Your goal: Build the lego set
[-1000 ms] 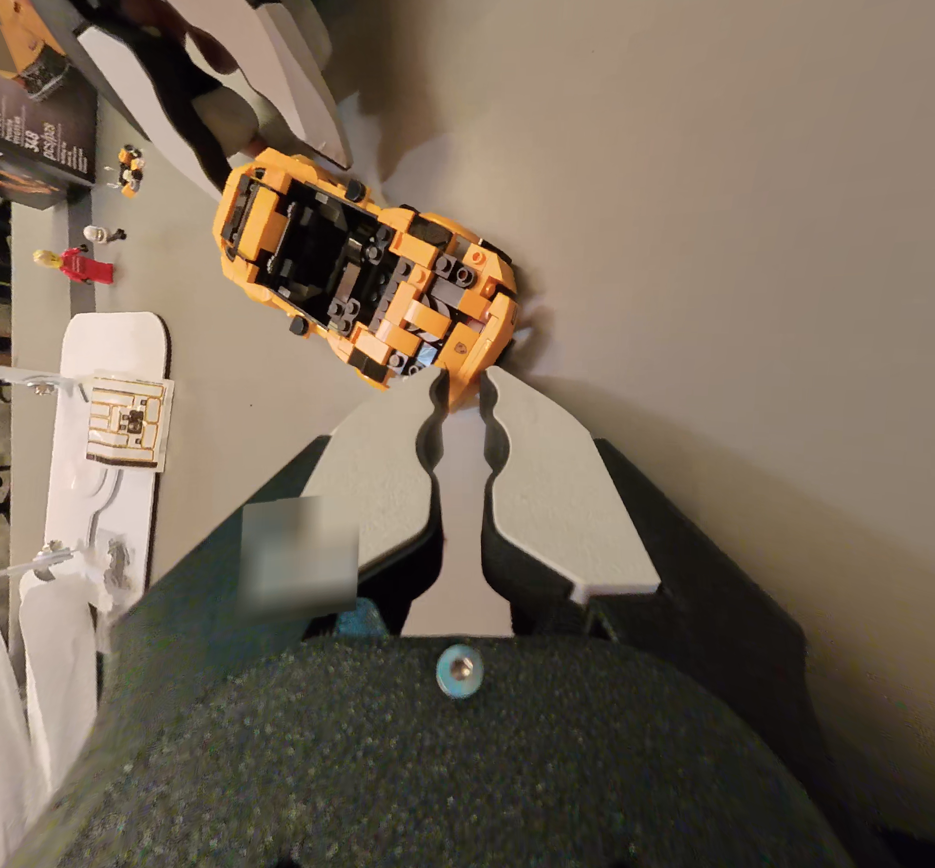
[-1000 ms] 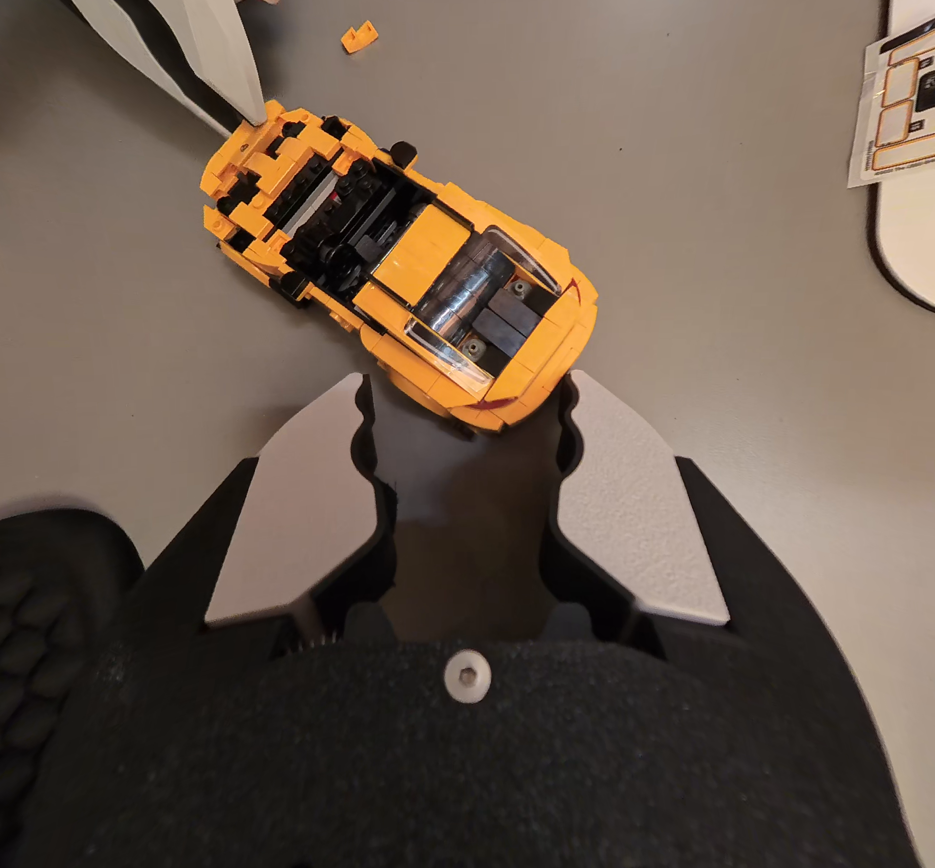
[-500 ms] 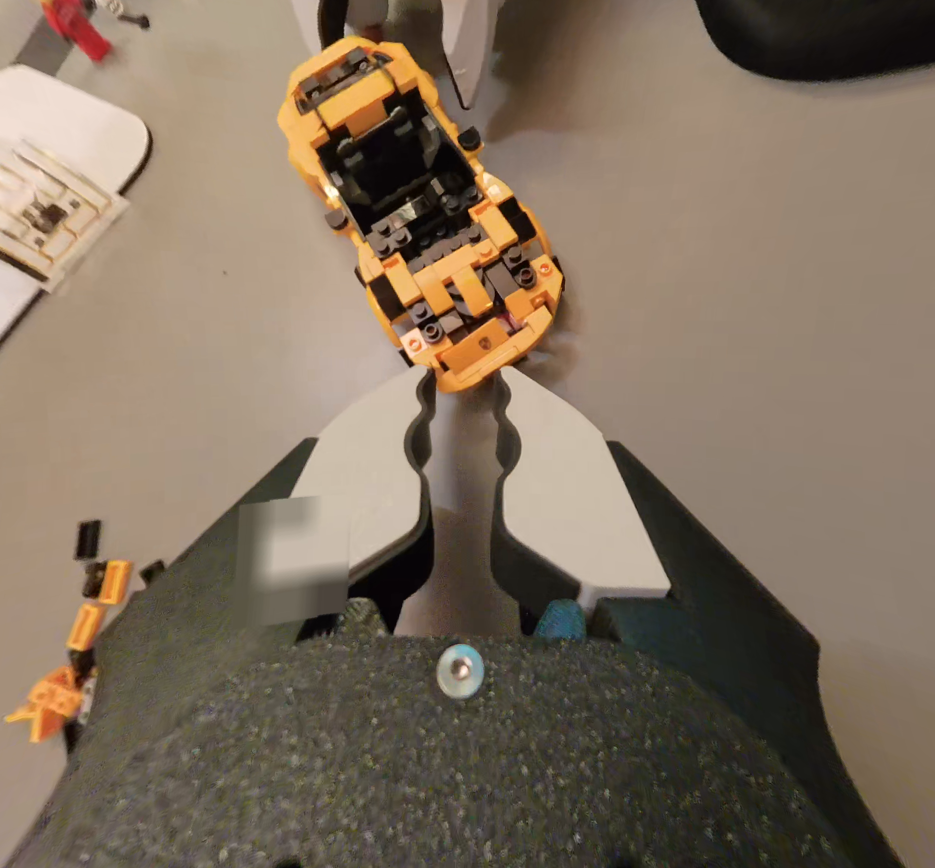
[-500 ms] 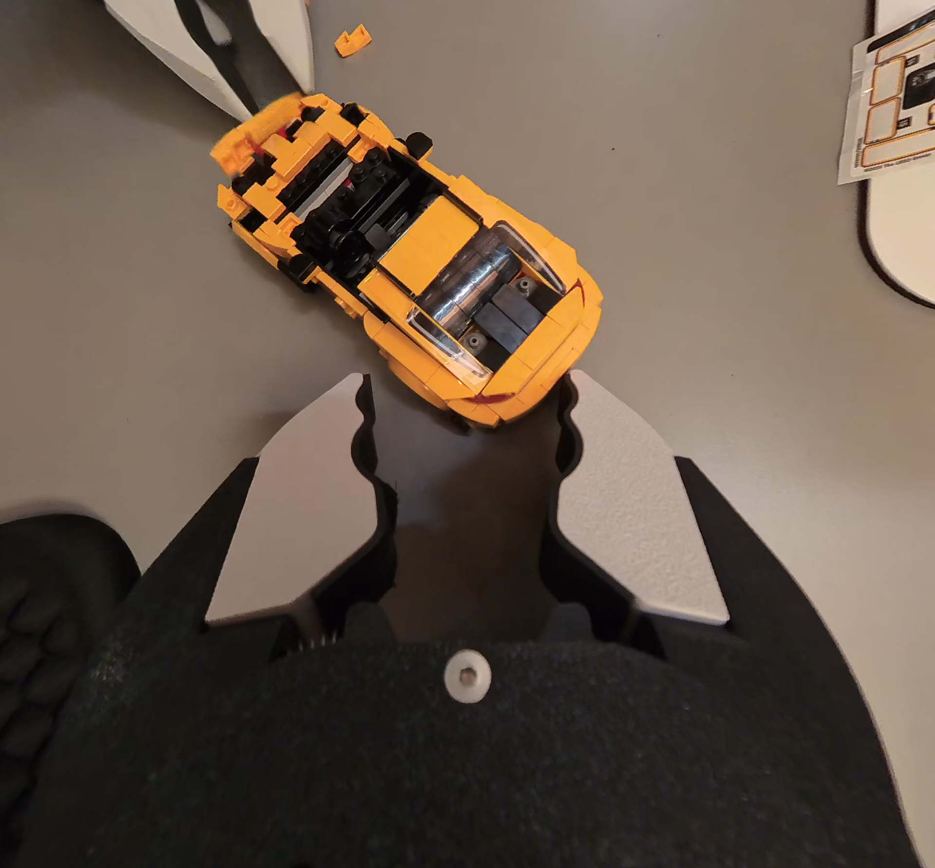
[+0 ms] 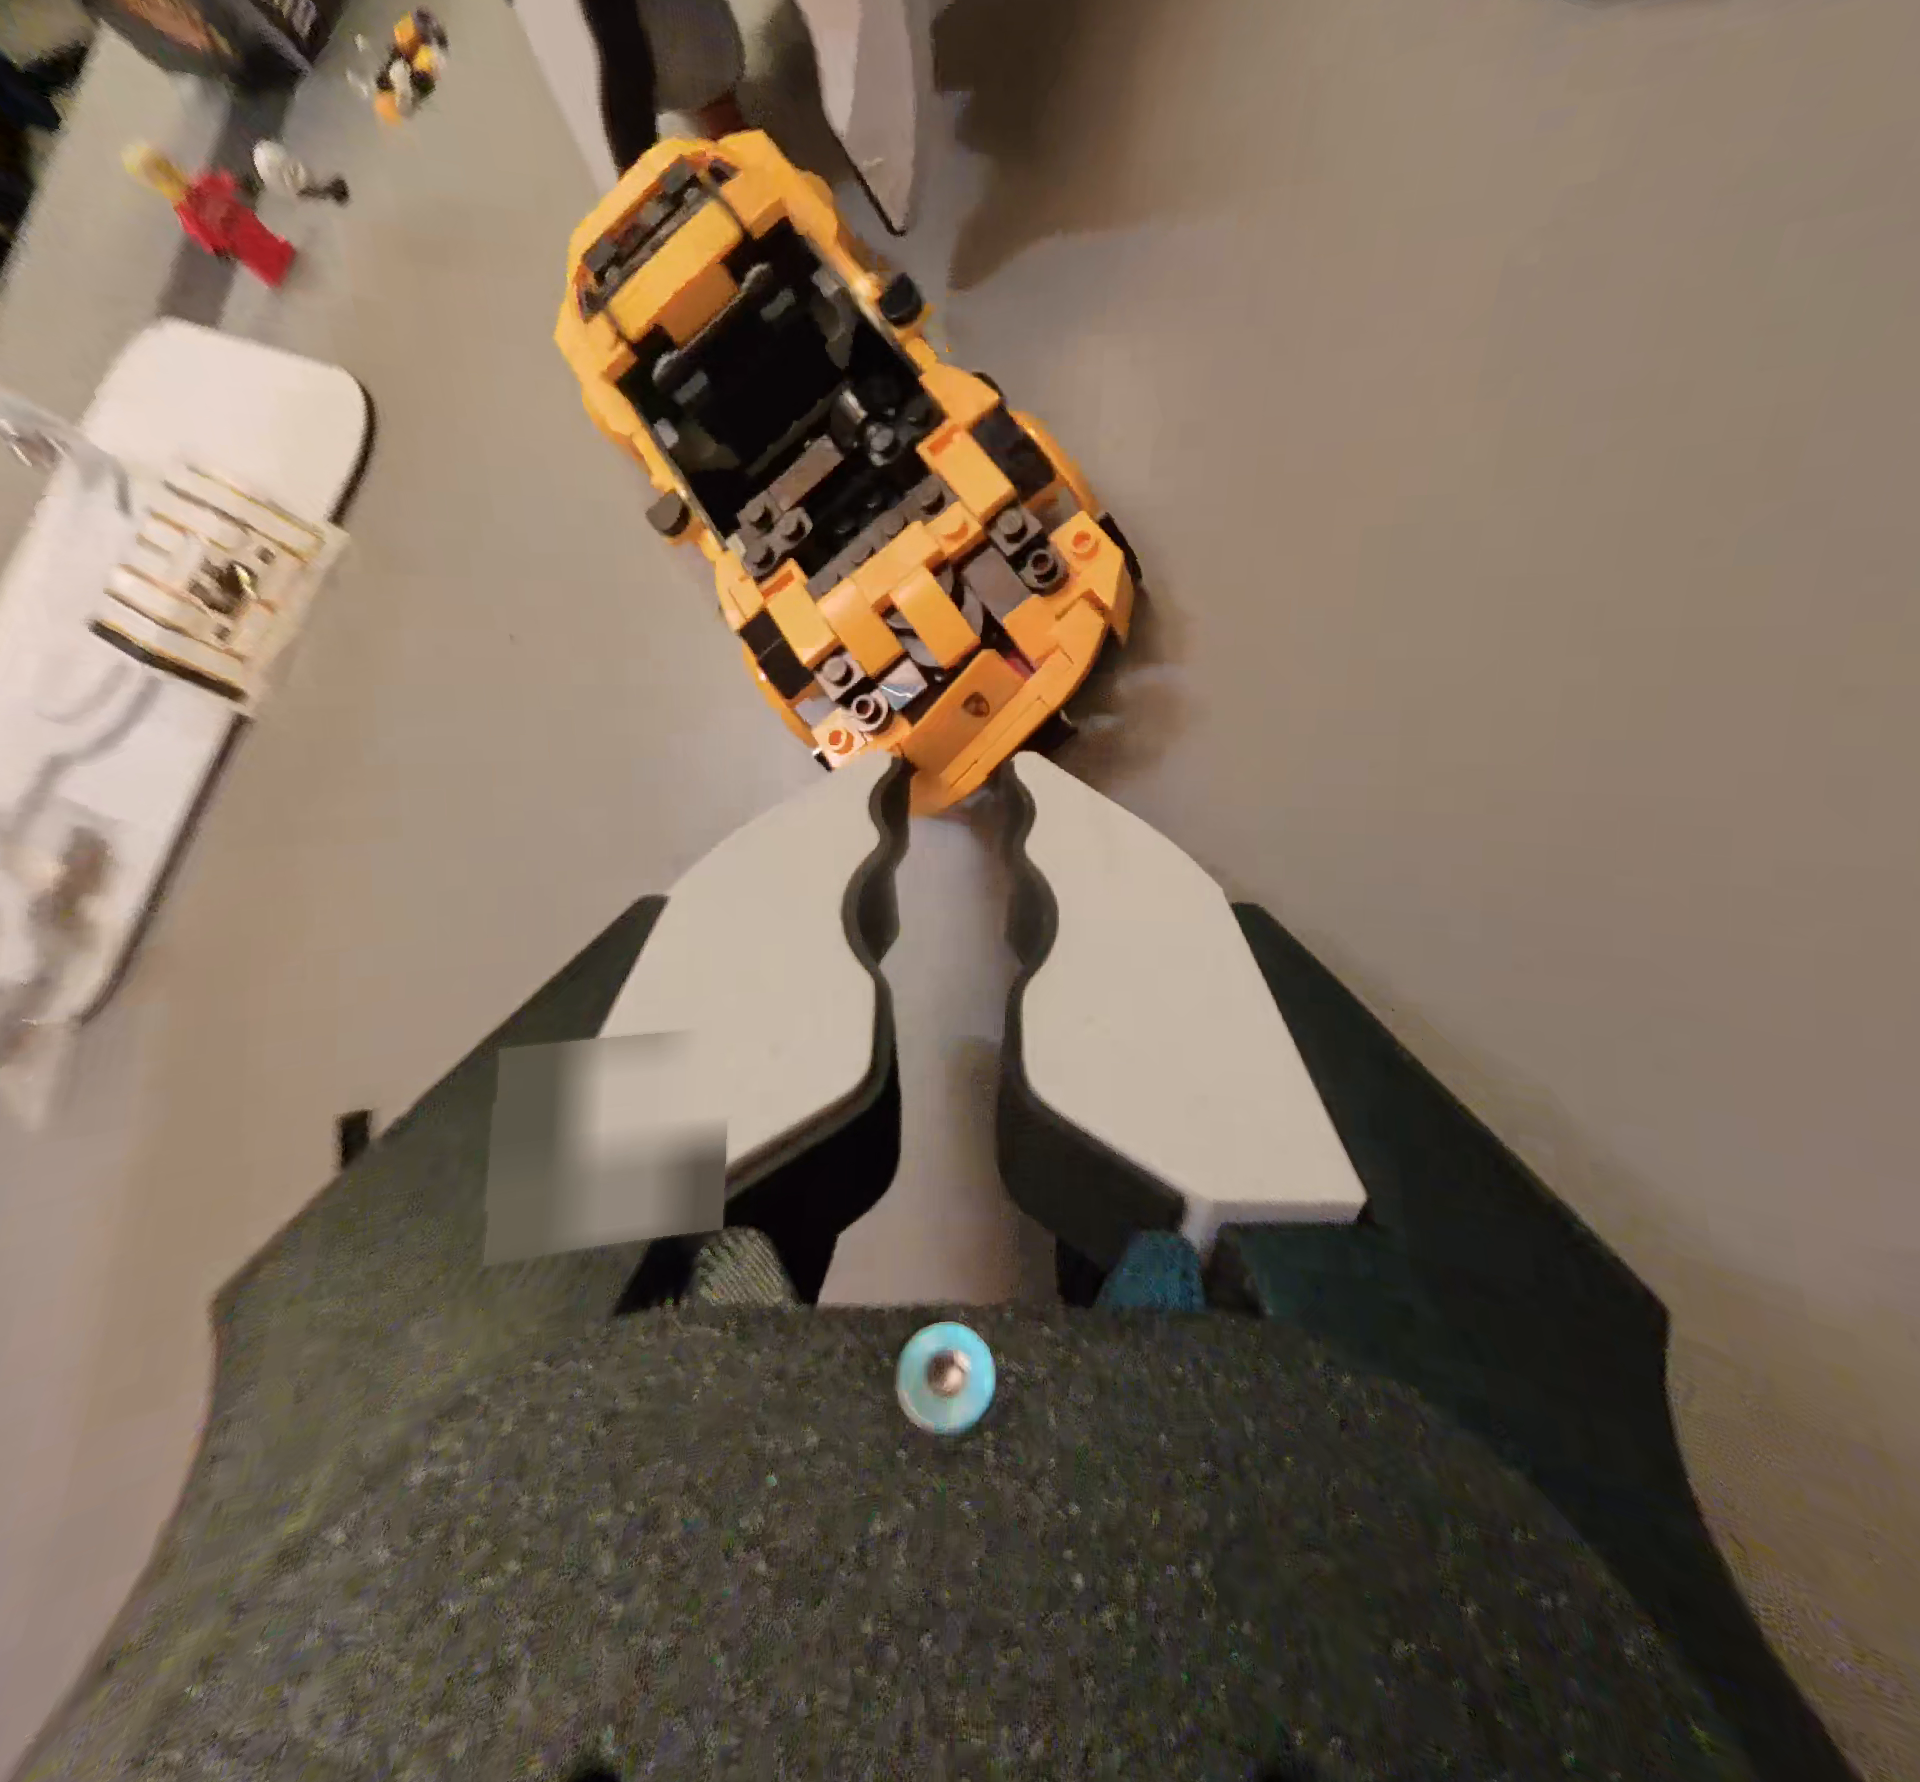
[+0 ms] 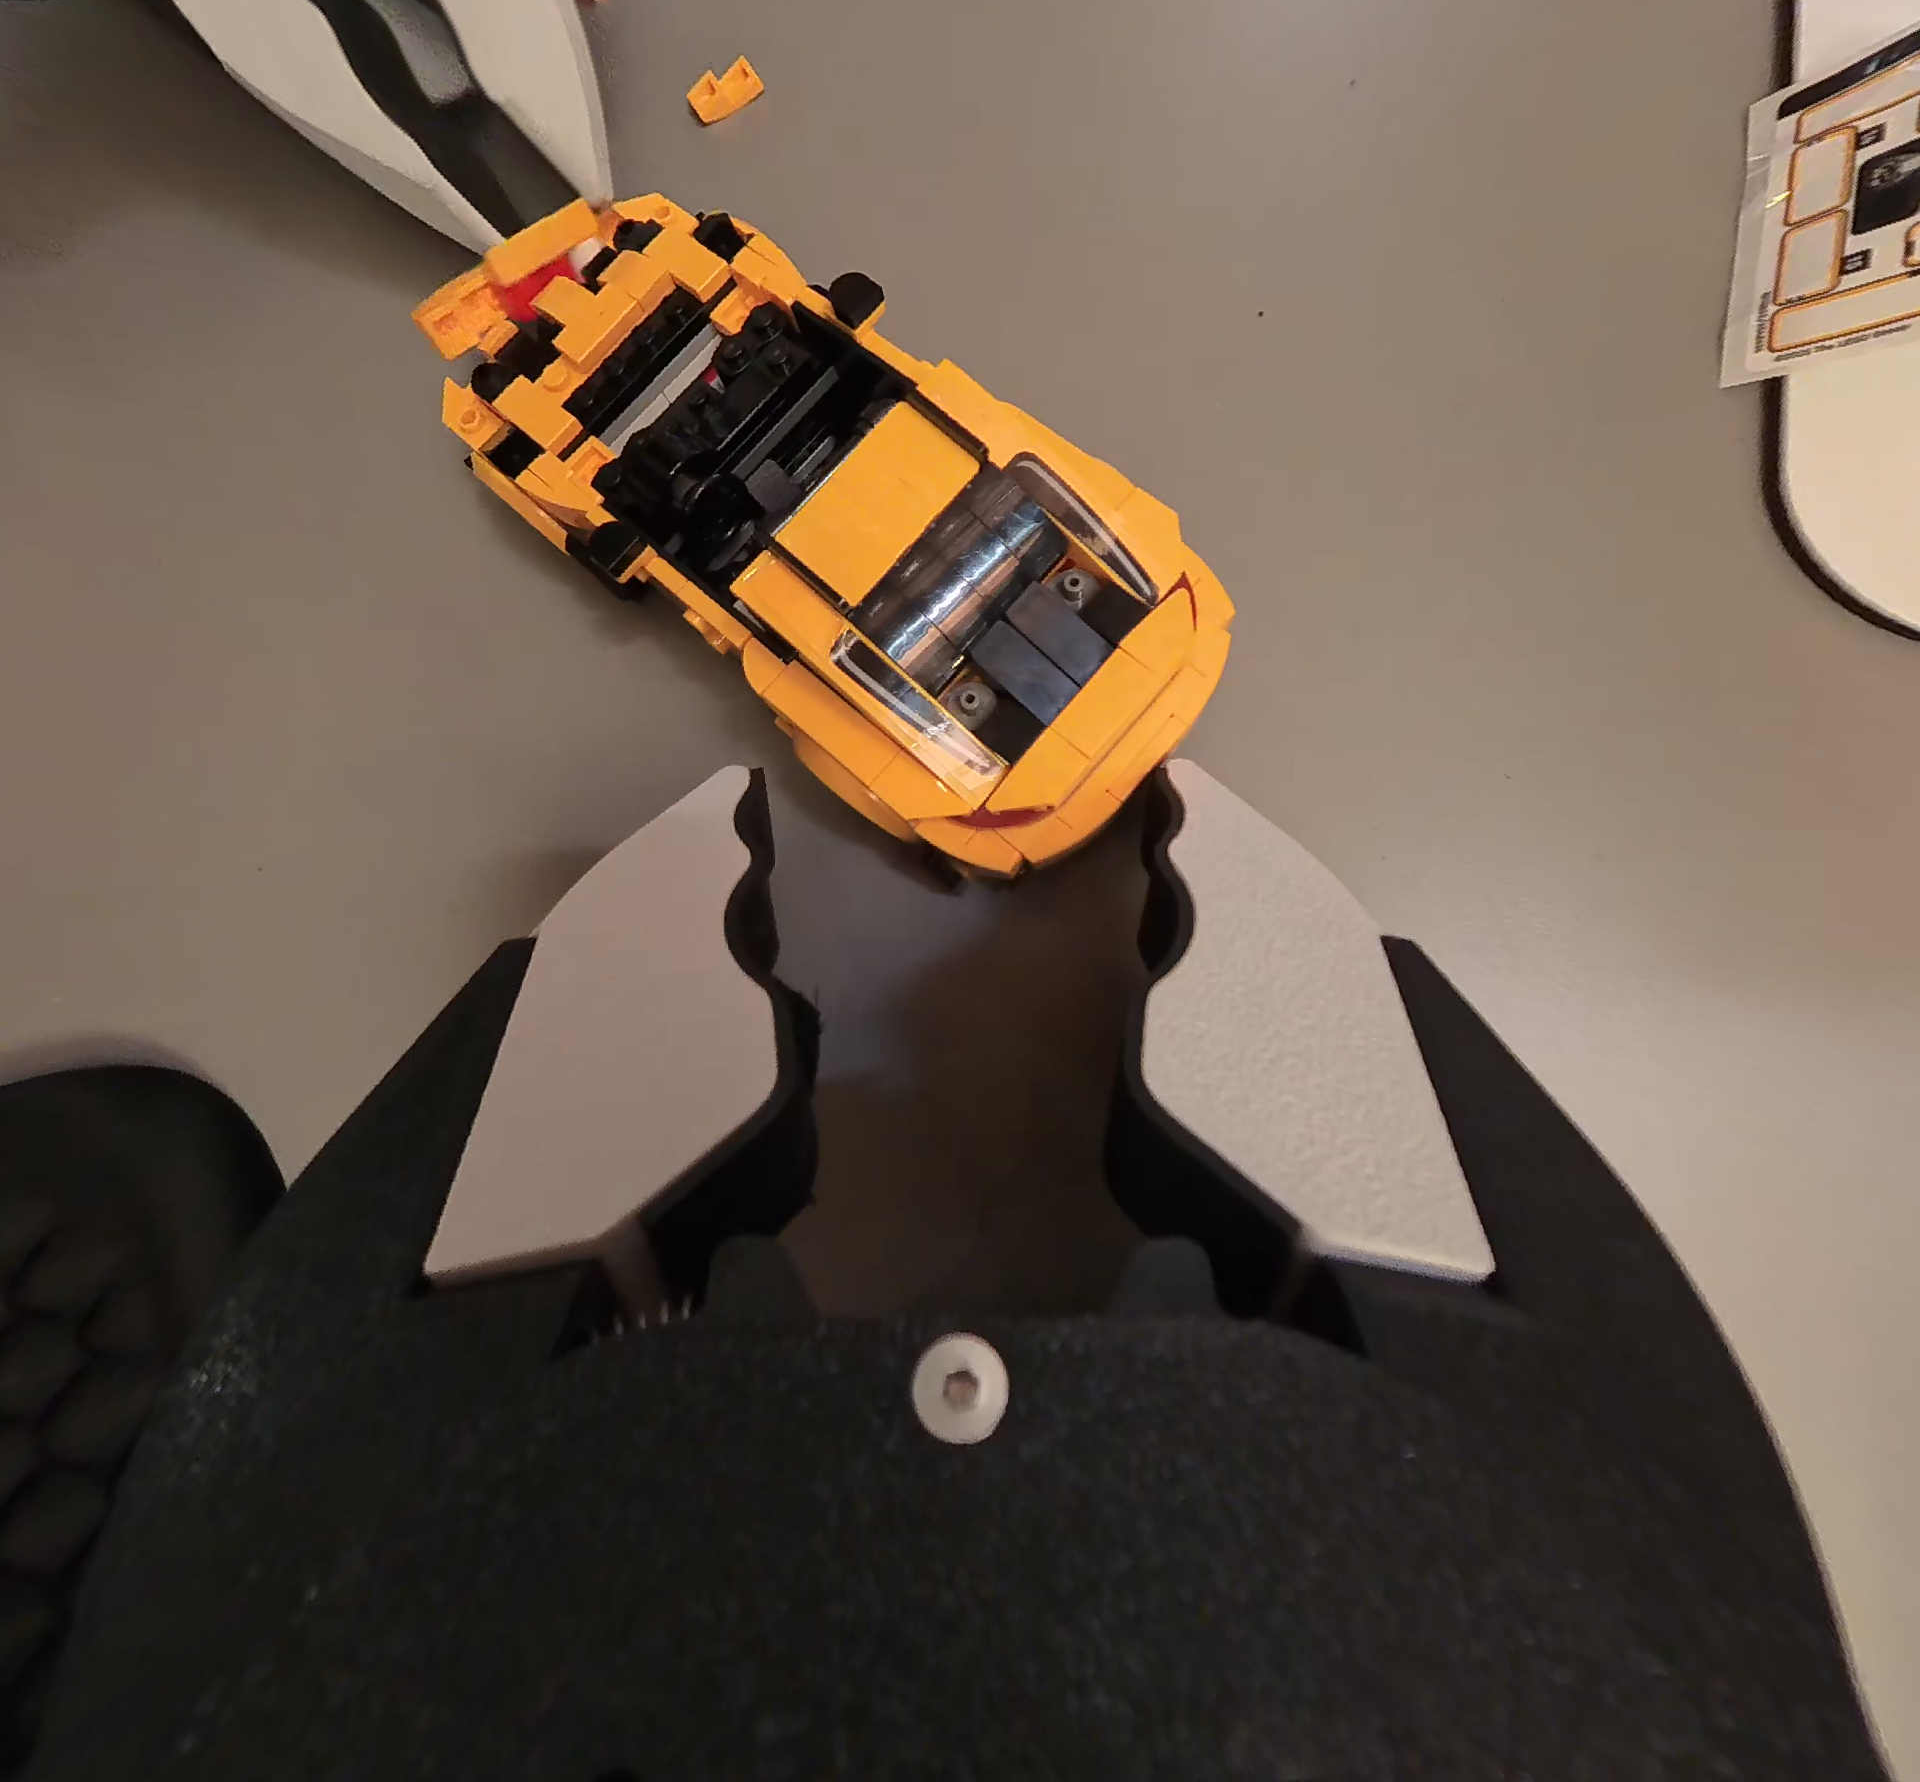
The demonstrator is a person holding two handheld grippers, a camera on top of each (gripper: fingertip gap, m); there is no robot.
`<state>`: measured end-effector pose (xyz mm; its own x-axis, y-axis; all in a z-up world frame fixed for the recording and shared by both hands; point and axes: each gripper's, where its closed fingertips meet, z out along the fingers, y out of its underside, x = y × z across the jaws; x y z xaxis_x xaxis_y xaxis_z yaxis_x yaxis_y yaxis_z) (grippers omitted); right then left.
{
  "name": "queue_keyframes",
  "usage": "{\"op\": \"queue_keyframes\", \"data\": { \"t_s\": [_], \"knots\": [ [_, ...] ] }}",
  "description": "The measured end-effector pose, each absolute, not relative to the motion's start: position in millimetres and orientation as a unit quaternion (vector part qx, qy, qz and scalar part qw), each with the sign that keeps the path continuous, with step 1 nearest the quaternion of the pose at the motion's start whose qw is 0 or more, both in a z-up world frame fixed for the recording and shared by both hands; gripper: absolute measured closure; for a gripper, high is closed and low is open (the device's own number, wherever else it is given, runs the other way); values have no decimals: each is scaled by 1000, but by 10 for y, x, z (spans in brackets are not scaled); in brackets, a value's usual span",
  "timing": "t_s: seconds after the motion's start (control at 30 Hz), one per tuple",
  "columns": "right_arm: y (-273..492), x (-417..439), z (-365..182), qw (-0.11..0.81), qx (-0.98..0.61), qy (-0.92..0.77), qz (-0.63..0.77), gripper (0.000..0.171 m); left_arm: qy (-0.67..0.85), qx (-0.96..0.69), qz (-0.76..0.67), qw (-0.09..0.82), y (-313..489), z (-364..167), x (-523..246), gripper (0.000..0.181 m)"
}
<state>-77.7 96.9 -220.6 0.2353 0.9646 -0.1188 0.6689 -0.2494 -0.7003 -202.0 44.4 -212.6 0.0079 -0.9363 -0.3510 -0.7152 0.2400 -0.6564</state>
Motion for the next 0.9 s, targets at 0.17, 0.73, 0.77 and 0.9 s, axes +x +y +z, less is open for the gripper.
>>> {"op": "queue_keyframes", "data": {
  "t_s": [0.17, 0.73, 0.77, 0.9],
  "knots": [
    [967, -779, -2204, 265, -739, -552, 280, 103, 725, -563, -103, 383, 427, -2141, -2048, 172],
    [947, -784, -2204, 262, -740, -553, 279, 103, 590, -720, -236, 278, 320, -2152, -2244, 161],
    [941, -786, -2204, 261, -740, -554, 279, 103, 554, -746, -272, 251, 265, -2137, -2259, 157],
    [899, -797, -2203, 253, -739, -557, 281, 103, 488, -797, -273, 227, 221, -2224, -2356, 140]
  ]
}}
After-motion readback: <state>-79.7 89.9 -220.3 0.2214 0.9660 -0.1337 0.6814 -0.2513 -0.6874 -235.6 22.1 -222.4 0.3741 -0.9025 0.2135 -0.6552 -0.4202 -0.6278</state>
